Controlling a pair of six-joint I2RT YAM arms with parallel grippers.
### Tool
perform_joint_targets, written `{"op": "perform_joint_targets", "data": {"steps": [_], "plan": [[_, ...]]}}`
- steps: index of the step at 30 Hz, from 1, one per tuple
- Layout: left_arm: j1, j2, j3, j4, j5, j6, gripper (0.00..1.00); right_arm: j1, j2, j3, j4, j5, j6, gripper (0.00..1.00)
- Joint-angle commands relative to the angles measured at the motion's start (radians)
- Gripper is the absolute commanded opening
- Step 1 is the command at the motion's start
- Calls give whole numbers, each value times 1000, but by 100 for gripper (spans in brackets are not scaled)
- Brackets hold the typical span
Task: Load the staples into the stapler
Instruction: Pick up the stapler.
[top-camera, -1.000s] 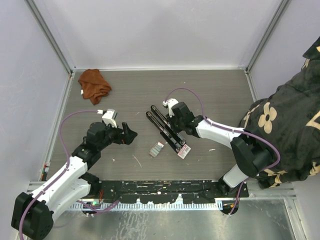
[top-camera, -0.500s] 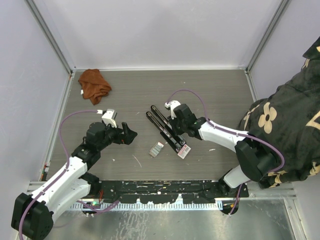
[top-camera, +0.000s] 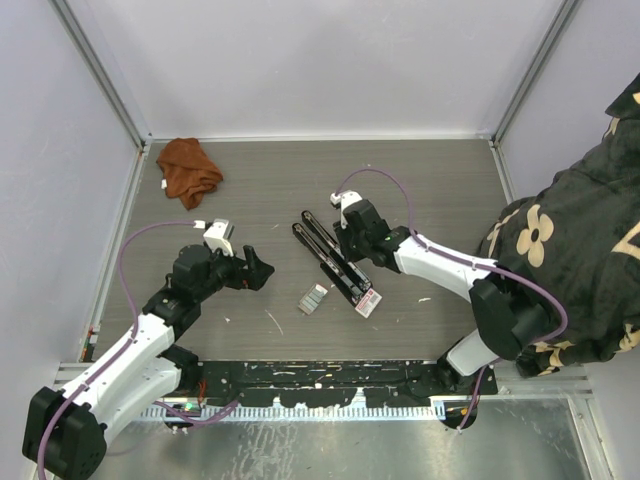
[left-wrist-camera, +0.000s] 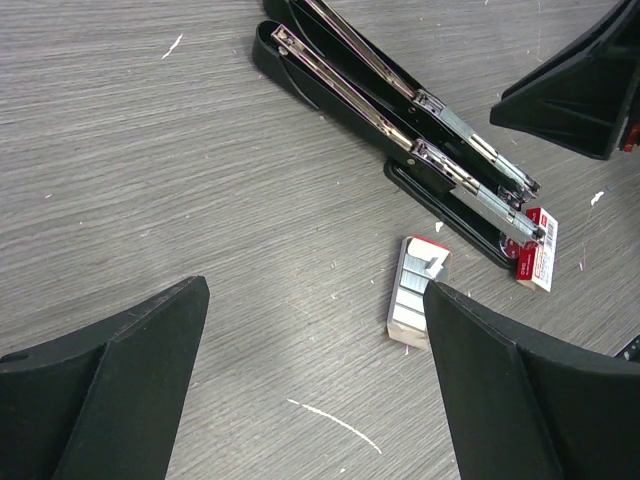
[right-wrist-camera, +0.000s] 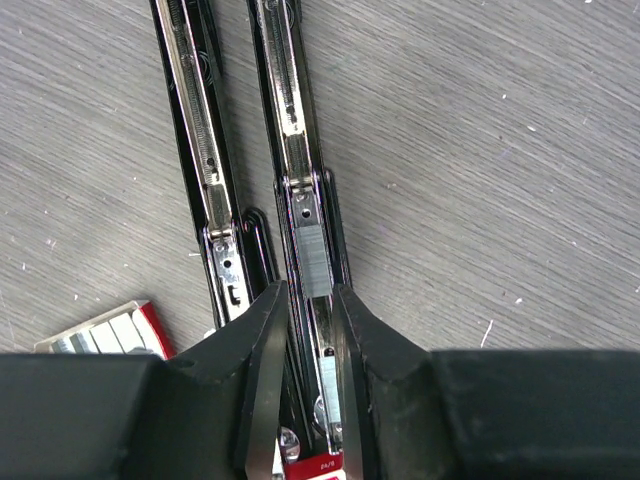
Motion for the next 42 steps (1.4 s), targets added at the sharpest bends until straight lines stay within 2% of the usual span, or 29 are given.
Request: {"op": "perform_joint_targets", "data": {"steps": [1, 15, 34, 42], "plan": [[4, -13, 23, 19, 9, -12, 91, 18, 55, 54, 11, 47, 22, 30], [3, -11, 19, 18, 4, -12, 91, 41, 142, 107, 13, 156, -8, 26], [4, -12, 14, 18, 4, -10, 91, 41, 195, 127, 3, 142, -26, 24], [4, -14, 17, 16, 1, -10, 91, 40, 160, 115, -4, 203, -24, 1]]}}
